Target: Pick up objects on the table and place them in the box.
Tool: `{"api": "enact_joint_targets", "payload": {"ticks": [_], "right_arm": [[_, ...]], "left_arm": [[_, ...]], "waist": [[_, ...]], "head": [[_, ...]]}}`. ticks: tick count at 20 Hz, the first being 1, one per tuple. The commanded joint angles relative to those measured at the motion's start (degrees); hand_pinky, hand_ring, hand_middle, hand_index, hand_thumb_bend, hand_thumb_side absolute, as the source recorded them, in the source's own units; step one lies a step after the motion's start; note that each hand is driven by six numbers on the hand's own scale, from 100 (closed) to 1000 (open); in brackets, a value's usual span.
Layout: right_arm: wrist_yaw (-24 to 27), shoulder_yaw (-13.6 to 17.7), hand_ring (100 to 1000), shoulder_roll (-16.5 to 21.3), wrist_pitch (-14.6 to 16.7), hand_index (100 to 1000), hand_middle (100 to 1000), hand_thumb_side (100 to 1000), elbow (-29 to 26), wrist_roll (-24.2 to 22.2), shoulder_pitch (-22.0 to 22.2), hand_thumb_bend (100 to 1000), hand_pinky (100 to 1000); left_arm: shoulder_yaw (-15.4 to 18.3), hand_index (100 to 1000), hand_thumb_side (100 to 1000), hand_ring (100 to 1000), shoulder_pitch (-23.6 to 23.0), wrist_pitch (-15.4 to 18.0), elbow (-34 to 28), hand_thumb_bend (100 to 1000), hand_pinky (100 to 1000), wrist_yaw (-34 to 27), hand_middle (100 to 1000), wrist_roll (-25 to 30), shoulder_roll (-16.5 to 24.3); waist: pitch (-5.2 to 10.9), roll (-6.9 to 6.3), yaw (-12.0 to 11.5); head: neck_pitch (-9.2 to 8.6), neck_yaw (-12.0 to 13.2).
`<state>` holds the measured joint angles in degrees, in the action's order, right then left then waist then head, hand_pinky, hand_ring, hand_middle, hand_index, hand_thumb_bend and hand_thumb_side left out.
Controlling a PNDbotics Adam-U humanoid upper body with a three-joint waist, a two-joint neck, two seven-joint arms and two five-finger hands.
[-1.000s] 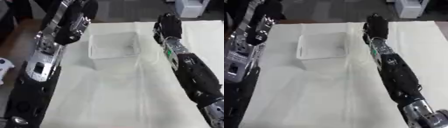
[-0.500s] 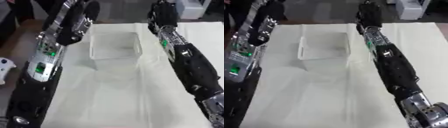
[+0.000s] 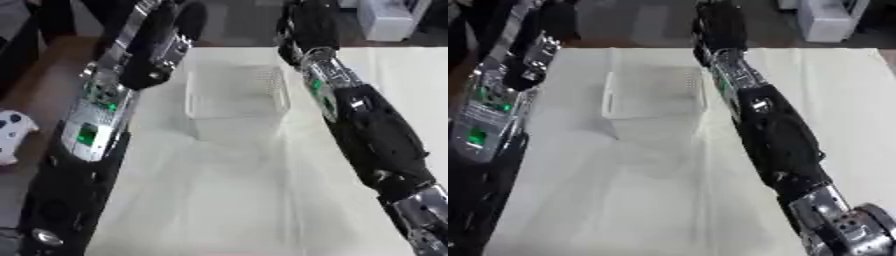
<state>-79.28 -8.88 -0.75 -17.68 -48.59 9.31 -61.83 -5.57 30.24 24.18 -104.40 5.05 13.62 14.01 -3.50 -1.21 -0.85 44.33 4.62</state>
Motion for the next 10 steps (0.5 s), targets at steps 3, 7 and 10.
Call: {"api": "enact_joint_targets", "payload": {"ticks": [3,7,10], "right_arm": [[0.7,-0.6,100,-0.9,0.7,100,100,100,-1.7,0.1,-1.6,186,100],[1.4,-0.7,100,-1.9,0.8,100,100,100,-2.8,1.0,-0.9,178,100],[1.7,-0.8,100,-2.6,1.0,100,100,100,-3.1,1.5,-0.5,174,100]], "left_arm": [[0.2,929,801,739,0.3,-0.6,-1.1,100,790,-0.5,848,0.1,-0.4],[0.6,930,800,740,0.1,-0.9,-1.7,100,792,-0.2,848,-0.2,-1.3],[0.8,930,801,739,0.1,-1.4,-2.1,100,791,0.2,848,-0.5,-2.2]], "waist": [[0.95,0.23,-0.3],[0.91,0.43,-0.6],[0.94,0.56,-0.9]], "head": [[-0.21,1.2],[-0.21,2.1],[-0.21,2.8]]}}
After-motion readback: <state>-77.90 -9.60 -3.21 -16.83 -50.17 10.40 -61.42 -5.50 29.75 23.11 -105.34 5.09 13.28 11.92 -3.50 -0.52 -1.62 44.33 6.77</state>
